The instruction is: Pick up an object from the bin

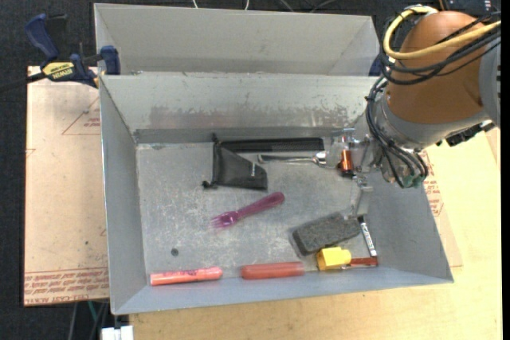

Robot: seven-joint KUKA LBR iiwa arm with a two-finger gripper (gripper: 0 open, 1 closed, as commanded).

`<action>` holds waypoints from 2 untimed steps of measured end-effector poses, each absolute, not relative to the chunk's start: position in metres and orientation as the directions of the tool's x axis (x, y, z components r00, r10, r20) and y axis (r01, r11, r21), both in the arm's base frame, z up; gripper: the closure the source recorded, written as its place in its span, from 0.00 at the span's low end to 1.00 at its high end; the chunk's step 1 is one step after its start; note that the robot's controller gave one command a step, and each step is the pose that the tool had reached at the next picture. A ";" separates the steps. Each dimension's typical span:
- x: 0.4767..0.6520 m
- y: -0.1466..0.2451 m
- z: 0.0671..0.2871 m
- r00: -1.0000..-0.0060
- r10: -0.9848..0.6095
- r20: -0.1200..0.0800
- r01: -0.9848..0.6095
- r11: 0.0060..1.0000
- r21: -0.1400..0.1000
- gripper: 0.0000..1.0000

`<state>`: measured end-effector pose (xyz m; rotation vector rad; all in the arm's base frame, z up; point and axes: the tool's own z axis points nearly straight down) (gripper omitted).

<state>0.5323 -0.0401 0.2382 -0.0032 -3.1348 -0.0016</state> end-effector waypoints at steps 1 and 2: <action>0.534 -0.040 0.242 -1.000 0.000 -0.001 0.000 1.000 0.001 0.00; 0.504 -0.045 0.137 -0.974 -0.226 -0.003 -0.226 0.974 0.000 0.00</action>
Offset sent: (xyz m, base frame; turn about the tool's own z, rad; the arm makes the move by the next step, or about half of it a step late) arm -0.0482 -0.0085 -0.1682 -0.3745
